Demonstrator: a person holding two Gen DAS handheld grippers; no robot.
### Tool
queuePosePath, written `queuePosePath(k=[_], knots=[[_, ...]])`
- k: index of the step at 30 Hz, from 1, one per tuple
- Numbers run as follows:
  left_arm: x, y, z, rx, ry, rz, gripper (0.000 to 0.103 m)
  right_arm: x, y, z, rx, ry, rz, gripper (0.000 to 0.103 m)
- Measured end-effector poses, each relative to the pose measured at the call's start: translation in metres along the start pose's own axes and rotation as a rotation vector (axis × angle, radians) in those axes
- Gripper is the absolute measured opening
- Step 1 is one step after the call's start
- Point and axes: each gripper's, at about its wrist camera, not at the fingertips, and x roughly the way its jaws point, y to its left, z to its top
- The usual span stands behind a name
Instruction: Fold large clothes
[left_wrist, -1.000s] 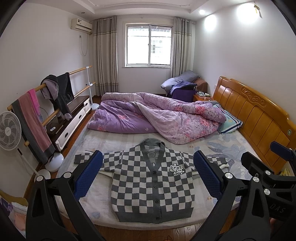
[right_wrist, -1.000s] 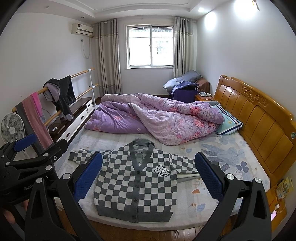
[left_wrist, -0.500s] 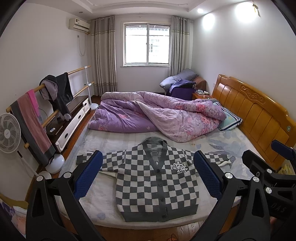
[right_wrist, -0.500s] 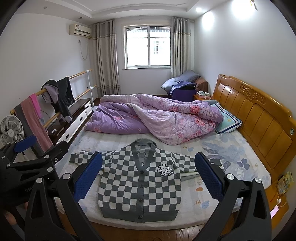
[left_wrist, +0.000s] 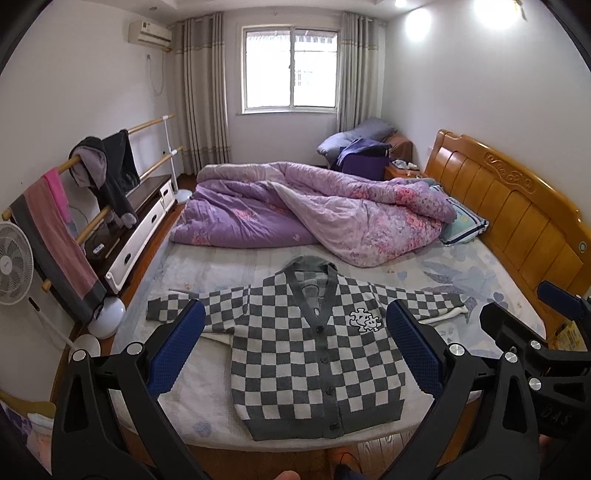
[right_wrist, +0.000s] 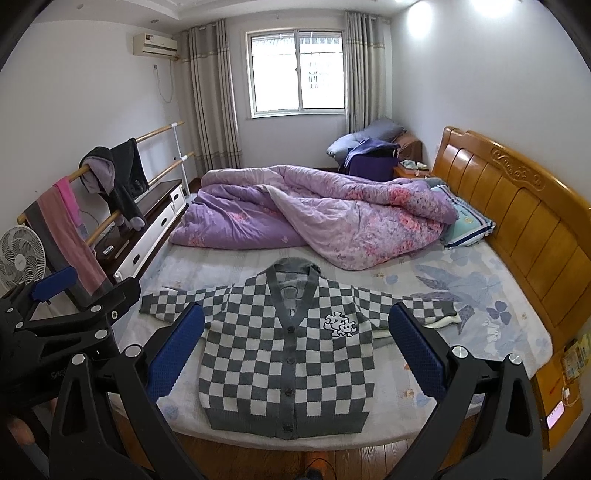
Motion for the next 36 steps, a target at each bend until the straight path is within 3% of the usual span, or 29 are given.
queuePosePath(k=[8,13,22,28,32,34,36], knots=[[0.1,-0.006,0.021,-0.015,0.04,0.047,0.098,0.09,-0.026,0.02,-0.044,0.037,0.059,0.096],[0.16,-0.001,0.026,-0.054,0.109,0.092,0.098,0.153,-0.033,0.031,-0.064,0.101,0.116,0.096],[0.264,0.059,-0.003,-0.179,0.267,0.128,0.098,0.264,-0.005,0.022,-0.114,0.272,0.191,0.096],[0.331,0.145,-0.042,-0.299,0.381,0.15,0.098,0.337,0.039,0.002,-0.125,0.333,0.169,0.096],[0.381,0.227,-0.069,-0.401,0.418,0.135,0.098,0.393,0.08,-0.015,-0.114,0.374,0.181,0.096],[0.401,0.261,-0.078,-0.42,0.433,0.147,0.098,0.419,0.099,-0.023,-0.108,0.388,0.178,0.089],[0.426,0.307,-0.091,-0.466,0.44,0.162,0.098,0.448,0.119,-0.034,-0.093,0.426,0.187,0.072]])
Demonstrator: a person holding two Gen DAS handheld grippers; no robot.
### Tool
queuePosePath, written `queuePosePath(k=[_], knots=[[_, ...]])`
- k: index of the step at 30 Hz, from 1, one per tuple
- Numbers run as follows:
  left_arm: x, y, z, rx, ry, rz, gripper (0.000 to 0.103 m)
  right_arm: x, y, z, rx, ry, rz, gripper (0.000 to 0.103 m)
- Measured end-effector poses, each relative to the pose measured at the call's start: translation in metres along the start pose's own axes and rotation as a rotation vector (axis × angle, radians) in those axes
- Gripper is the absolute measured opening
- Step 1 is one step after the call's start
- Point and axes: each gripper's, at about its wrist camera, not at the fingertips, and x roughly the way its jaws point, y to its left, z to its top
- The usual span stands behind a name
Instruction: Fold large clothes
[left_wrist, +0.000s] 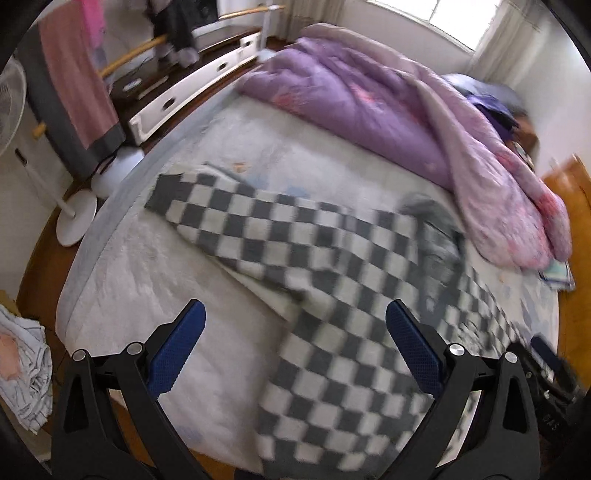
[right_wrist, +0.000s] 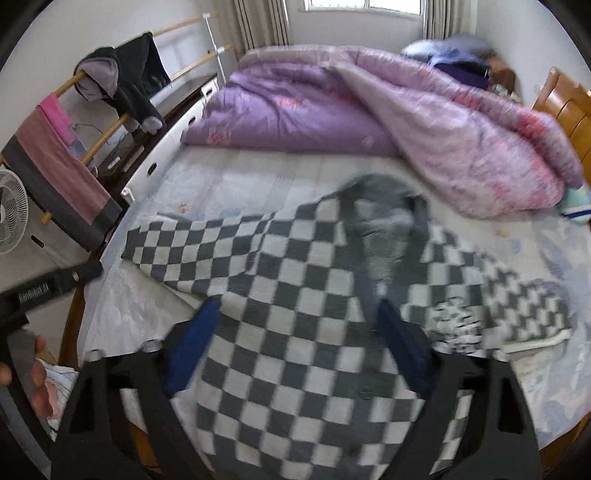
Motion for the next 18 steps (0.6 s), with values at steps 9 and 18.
queuePosePath(k=[9,18], knots=[[0.138,0.181,0.067,-0.334,0.036,0.011,0.097,0.148,0.043,0.008,0.035,0.135,0.083,0.016],[0.254,0.284,0.062,-0.671,0.106,-0.074,0.082,0.243,0.066,0.02,0.0,0.198,0.089,0.016]])
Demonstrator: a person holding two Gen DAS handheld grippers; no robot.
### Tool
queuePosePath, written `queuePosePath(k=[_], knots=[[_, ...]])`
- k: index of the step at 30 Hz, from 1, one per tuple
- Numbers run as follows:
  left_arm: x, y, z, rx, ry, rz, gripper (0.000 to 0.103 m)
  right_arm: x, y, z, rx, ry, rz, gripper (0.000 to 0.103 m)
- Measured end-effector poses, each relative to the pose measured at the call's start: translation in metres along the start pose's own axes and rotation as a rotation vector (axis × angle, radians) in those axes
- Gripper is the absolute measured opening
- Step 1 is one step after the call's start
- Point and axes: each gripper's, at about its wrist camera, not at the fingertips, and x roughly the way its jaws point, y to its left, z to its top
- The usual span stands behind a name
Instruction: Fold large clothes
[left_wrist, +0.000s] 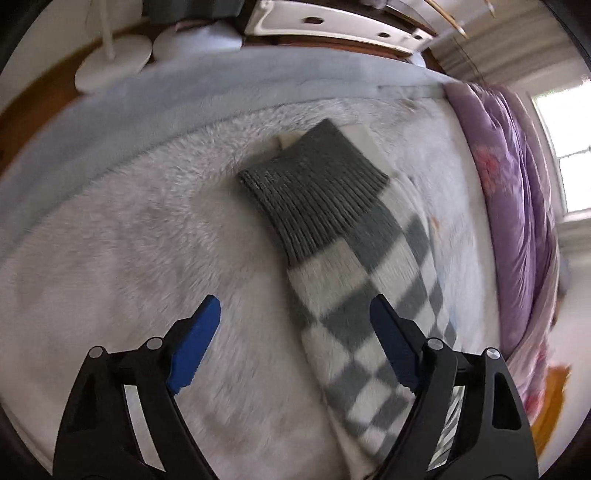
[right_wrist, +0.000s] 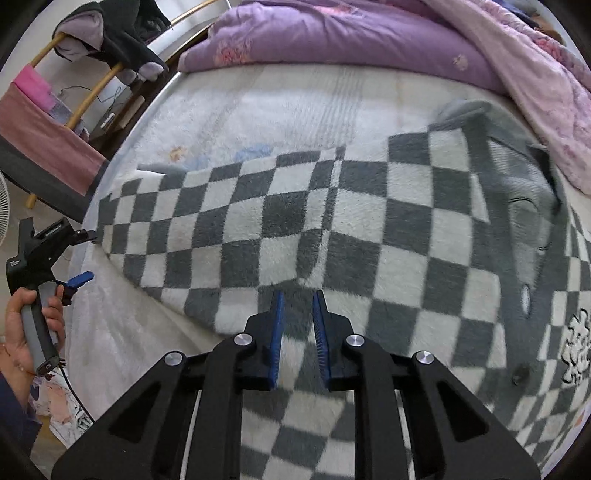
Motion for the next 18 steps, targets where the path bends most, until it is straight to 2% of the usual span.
queuePosePath(k=[4,7,8,9,10,11,14,18], knots=[[0.015,-0.001,0.01,0.001,-0.038,-0.002,0.078,0.022,-0.001,0.007,-0.008,0.021,0.006,0.016],[0.021,-0.001,0.015,0.002,-0.047,-0.006,0.062,0.035,-0.002,0.011,0.004,0.028,0.014,0.016],[0.019,-0.001,0.015,0.006,-0.058,-0.023,0.049,0.038,-0.003,0.012,0.011,0.029,0.016,0.016],[0.017,-0.002,0.013,0.015,-0.066,-0.046,0.027,0.042,-0.005,0.013,0.019,0.033,0.025,0.016],[0.018,-0.002,0.015,0.023,-0.079,-0.04,0.022,0.046,-0.005,0.015,0.021,0.034,0.03,0.016],[0.012,-0.002,0.012,0.028,-0.1,-0.038,0.011,0.048,-0.006,0.016,0.021,0.033,0.031,0.016],[-0.001,-0.002,0.009,0.017,-0.139,-0.077,0.01,0.054,-0.01,0.017,0.051,0.038,0.07,0.016],[-0.034,-0.02,-0.003,0.08,-0.206,-0.125,0.01,0.062,-0.016,0.014,0.087,0.058,0.087,0.014]])
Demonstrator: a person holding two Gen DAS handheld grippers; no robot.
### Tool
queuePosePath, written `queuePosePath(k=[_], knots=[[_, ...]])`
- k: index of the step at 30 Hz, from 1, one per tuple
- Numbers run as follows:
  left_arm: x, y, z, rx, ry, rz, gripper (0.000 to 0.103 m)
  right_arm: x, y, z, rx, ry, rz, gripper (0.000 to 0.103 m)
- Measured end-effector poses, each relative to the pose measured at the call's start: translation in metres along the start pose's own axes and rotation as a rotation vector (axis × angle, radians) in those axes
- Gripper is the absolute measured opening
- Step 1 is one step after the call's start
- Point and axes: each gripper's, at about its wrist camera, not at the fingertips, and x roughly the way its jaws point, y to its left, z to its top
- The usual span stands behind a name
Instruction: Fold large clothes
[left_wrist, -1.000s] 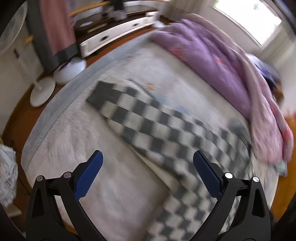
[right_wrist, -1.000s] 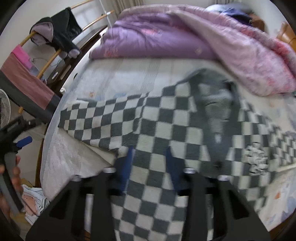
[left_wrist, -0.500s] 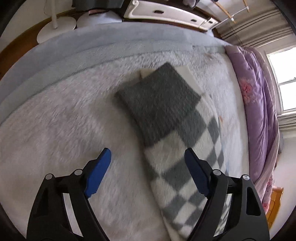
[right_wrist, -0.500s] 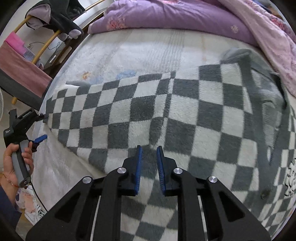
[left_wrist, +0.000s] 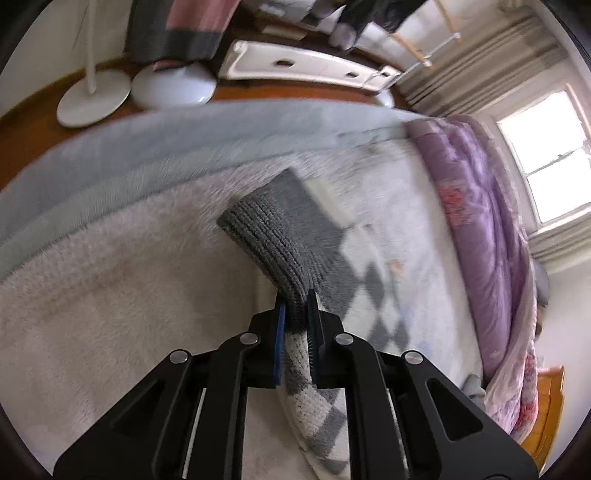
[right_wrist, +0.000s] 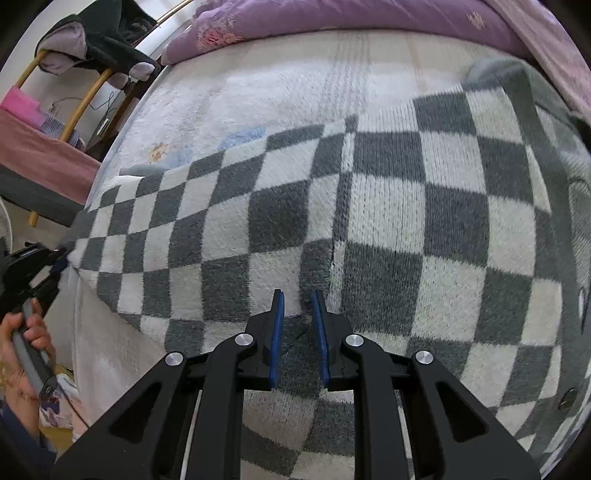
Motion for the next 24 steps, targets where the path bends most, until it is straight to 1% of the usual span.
queuePosePath(k=[2,3,5,6,9,10,11,12,13,14,15,18,19,20,22,23,24], knots=[[-0.013,-0.018,-0.001,0.034,-0.028,-0.011,0.01,0.007,-0.005,-0.002,0.019,0.022,0.004,0.014],[-0.024,-0.028,-0.004,0.051,-0.048,-0.03,0.01,0.011,-0.007,-0.004,0.031,0.029,0.005,0.01],[-0.043,-0.044,-0.01,0.077,-0.079,-0.049,0.01,0.022,-0.015,-0.006,0.069,0.064,0.005,0.009],[-0.056,-0.058,-0.016,0.114,-0.102,-0.058,0.01,0.03,-0.021,-0.007,0.093,0.1,0.025,0.009],[-0.078,-0.094,-0.029,0.204,-0.137,-0.071,0.01,0.035,-0.035,-0.005,0.149,0.127,0.098,0.008],[-0.085,-0.108,-0.034,0.238,-0.144,-0.071,0.01,0.03,-0.041,-0.003,0.167,0.135,0.137,0.008],[-0.097,-0.125,-0.042,0.275,-0.154,-0.086,0.01,0.022,-0.045,-0.003,0.177,0.123,0.166,0.008],[-0.105,-0.136,-0.047,0.293,-0.165,-0.101,0.01,0.011,-0.049,-0.004,0.18,0.103,0.192,0.011],[-0.112,-0.149,-0.054,0.313,-0.171,-0.112,0.01,-0.004,-0.054,-0.008,0.174,0.079,0.207,0.011],[-0.122,-0.171,-0.067,0.363,-0.18,-0.103,0.01,-0.019,-0.06,-0.012,0.17,0.058,0.215,0.011],[-0.129,-0.182,-0.073,0.393,-0.191,-0.094,0.01,-0.037,-0.07,-0.019,0.167,0.037,0.222,0.012],[-0.14,-0.234,-0.112,0.467,-0.198,-0.112,0.01,-0.082,-0.103,-0.038,0.171,-0.019,0.2,0.013],[-0.141,-0.249,-0.125,0.493,-0.195,-0.114,0.01,-0.1,-0.122,-0.05,0.174,-0.043,0.176,0.014],[-0.139,-0.273,-0.145,0.525,-0.185,-0.123,0.01,-0.116,-0.139,-0.059,0.18,-0.066,0.16,0.014],[-0.131,-0.306,-0.175,0.564,-0.15,-0.147,0.01,-0.153,-0.183,-0.079,0.203,-0.109,0.106,0.014],[-0.126,-0.323,-0.193,0.588,-0.133,-0.151,0.01,-0.165,-0.198,-0.089,0.213,-0.128,0.089,0.014],[-0.119,-0.348,-0.219,0.635,-0.122,-0.148,0.01,-0.185,-0.225,-0.101,0.234,-0.159,0.059,0.014]])
